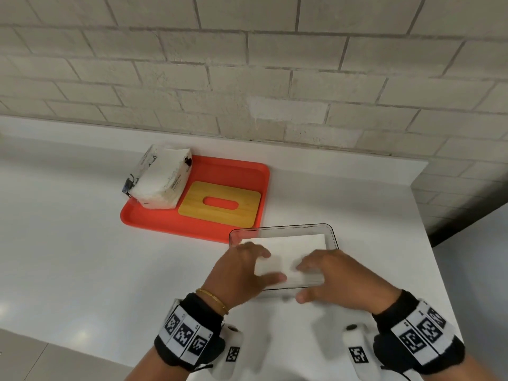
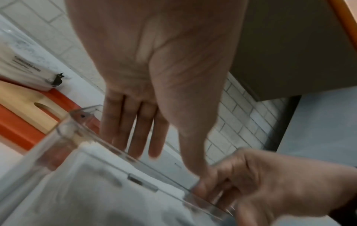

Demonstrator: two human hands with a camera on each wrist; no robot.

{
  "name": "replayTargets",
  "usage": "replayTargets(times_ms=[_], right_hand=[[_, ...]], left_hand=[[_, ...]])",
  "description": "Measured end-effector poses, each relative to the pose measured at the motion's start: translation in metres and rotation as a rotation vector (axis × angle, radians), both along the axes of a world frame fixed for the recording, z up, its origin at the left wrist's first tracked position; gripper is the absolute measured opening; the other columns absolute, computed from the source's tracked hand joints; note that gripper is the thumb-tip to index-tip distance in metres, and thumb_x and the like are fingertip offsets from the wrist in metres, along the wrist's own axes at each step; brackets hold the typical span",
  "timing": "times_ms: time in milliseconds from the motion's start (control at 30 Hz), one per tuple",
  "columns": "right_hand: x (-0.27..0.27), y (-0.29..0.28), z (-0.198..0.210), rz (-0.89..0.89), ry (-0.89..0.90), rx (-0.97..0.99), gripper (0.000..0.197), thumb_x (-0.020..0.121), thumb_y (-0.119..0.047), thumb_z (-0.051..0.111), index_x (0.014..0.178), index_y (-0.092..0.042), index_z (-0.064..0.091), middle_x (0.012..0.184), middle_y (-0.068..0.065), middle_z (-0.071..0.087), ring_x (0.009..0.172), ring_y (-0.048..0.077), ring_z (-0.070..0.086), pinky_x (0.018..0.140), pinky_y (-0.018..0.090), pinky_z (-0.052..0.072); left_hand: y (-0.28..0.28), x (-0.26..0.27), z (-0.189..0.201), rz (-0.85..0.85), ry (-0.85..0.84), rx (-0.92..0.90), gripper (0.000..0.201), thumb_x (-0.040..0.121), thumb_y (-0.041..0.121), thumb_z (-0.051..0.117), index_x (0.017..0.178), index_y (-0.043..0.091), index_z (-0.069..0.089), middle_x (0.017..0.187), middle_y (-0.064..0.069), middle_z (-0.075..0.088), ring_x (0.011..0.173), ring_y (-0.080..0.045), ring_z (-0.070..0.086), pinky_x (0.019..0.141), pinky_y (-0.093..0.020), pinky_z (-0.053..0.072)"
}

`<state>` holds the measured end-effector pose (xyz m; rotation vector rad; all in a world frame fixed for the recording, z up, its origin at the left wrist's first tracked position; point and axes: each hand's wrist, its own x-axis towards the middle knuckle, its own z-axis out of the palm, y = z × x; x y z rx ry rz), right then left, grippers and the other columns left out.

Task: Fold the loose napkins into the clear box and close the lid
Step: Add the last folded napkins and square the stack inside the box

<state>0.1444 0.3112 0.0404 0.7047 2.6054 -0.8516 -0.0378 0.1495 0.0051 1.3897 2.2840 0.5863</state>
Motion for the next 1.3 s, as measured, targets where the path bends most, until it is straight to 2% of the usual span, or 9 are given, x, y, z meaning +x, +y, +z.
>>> replayTargets(times_ms=[167,333,467,567,667,800,1000,1167,1300], right_hand=[[0.006,-0.011,-0.030,0.060,0.080,0.094,0.020,0.093,-0.040,0.070,0.109,-0.034,0.079,0.104,-0.017,0.078,0.102,0.006,0.067,0.089,0.023,0.052],[0.011,-0.013,-0.039,0.035,0.125,0.050,0.017,0.092,-0.042,0.068,0.100,-0.036,0.081,0.088,-0.022,0.078,0.084,-0.001,0.070,0.083,0.020,0.054],[0.009,-0.016,-0.029,0.058,0.105,-0.055,0.021,0.092,-0.035,0.073,0.072,-0.039,0.075,0.053,-0.030,0.057,0.062,-0.003,0.060,0.060,0.009,0.038],[0.007,-0.018,-0.028,0.052,0.091,-0.078,0.010,0.087,-0.042,0.077,0.079,-0.036,0.080,0.068,-0.029,0.068,0.071,-0.002,0.066,0.066,0.013,0.046],[-0.004,-0.026,-0.026,-0.043,0.123,-0.157,0.019,0.078,-0.054,0.084,0.089,-0.039,0.082,0.085,-0.034,0.073,0.082,-0.011,0.070,0.077,0.013,0.054],[-0.037,-0.048,-0.009,-0.129,0.235,-0.257,0.022,0.075,-0.054,0.087,0.090,-0.039,0.082,0.088,-0.031,0.075,0.081,-0.007,0.071,0.075,0.010,0.052],[-0.105,-0.080,0.003,-0.241,0.409,-0.210,0.010,0.082,-0.033,0.086,0.089,-0.037,0.082,0.091,-0.030,0.075,0.082,-0.002,0.071,0.074,0.012,0.052],[-0.141,-0.095,-0.010,-0.205,0.310,-0.030,0.033,0.077,-0.049,0.087,0.106,-0.046,0.072,0.105,-0.024,0.067,0.093,-0.004,0.064,0.079,0.015,0.051],[-0.154,-0.101,-0.023,-0.273,0.284,0.031,0.040,0.076,-0.017,0.089,0.105,-0.039,0.073,0.105,-0.022,0.061,0.080,-0.002,0.062,0.074,0.006,0.044]], left_hand=[[-0.004,0.007,-0.003,-0.318,0.161,-0.425,0.085,0.084,0.049,0.079,0.157,0.031,0.039,0.164,0.006,0.034,0.146,-0.019,0.040,0.120,-0.033,0.029],[-0.005,0.009,-0.008,-0.383,0.300,-0.332,0.058,0.100,0.032,0.064,0.154,0.032,0.045,0.163,0.002,0.039,0.144,-0.023,0.044,0.117,-0.036,0.032],[-0.027,-0.006,0.003,-0.244,-0.099,0.009,0.049,0.083,0.050,0.081,0.128,0.030,0.072,0.133,0.011,0.069,0.123,-0.007,0.063,0.107,-0.026,0.047],[-0.042,-0.043,0.023,-0.079,-0.196,0.255,0.025,0.087,0.044,0.080,0.107,0.029,0.080,0.108,0.019,0.076,0.100,0.006,0.068,0.090,-0.013,0.051],[-0.050,-0.109,0.027,0.088,0.003,0.307,0.012,0.096,0.027,0.073,0.104,0.022,0.080,0.103,0.015,0.076,0.086,0.012,0.066,0.083,-0.016,0.056],[-0.054,-0.209,0.007,0.369,0.205,0.094,0.028,0.093,0.019,0.073,0.121,0.019,0.073,0.126,-0.002,0.070,0.103,-0.018,0.071,0.090,-0.030,0.055],[-0.044,-0.291,-0.021,0.439,0.236,-0.155,0.058,0.091,0.024,0.075,0.143,0.014,0.052,0.148,-0.009,0.045,0.128,-0.031,0.056,0.102,-0.044,0.051],[-0.051,-0.302,-0.044,0.419,0.292,-0.028,0.013,0.090,0.009,0.066,0.101,0.005,0.070,0.105,-0.013,0.066,0.098,-0.034,0.067,0.081,-0.044,0.058],[-0.074,-0.285,-0.050,0.377,0.317,0.092,0.008,0.084,0.000,0.068,0.081,0.006,0.071,0.081,-0.008,0.067,0.072,-0.030,0.068,0.059,-0.033,0.053]])
